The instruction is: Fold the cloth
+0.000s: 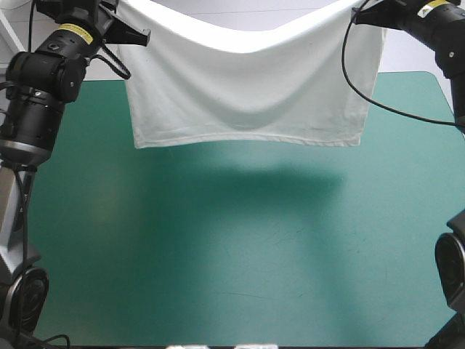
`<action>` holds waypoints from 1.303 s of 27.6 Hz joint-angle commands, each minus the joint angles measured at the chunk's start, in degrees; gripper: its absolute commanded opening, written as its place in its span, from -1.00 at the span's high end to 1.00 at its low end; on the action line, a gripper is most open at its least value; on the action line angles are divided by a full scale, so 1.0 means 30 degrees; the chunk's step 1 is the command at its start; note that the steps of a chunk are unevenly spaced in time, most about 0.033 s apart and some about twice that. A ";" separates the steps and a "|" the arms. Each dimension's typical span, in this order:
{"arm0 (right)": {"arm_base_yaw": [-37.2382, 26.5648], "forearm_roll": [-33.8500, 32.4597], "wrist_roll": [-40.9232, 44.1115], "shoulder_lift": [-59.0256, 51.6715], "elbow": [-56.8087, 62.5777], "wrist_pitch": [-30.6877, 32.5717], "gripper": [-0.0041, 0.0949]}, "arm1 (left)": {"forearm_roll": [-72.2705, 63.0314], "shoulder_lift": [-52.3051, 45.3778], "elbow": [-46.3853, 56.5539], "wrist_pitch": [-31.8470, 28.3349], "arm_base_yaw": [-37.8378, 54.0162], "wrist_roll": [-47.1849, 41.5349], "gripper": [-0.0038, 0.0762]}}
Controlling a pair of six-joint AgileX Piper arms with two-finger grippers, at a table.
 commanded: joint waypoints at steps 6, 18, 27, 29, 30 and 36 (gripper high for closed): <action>-0.0208 0.0210 -0.0564 0.2738 -0.4934 -0.3324 0.95 | 0.0053 0.2257 -0.2833 -0.4449 0.1773 -0.2071 0.92; -0.0208 0.0066 -0.1302 0.5133 -0.2529 -0.0188 0.95 | -0.3820 0.5056 -0.1890 0.1653 0.2207 -0.1712 0.93; -0.0208 -0.0118 -0.1722 0.3863 0.0802 0.2369 0.95 | -0.7252 0.4316 -0.1890 0.8980 0.2207 0.0467 0.93; -0.0208 -0.0165 -0.1722 0.3120 0.2006 0.2929 0.95 | -0.7333 0.4138 -0.1890 0.9994 0.2207 0.0467 0.93; -0.0208 -0.0259 -0.1722 0.2801 0.2593 0.3070 0.95 | -0.7333 0.4109 -0.1879 1.0323 0.2207 0.0467 0.93; -0.0208 -0.0310 -0.1996 -0.1499 1.1209 0.3023 0.95 | -0.7251 0.2175 0.1834 1.3533 0.2207 0.0428 0.93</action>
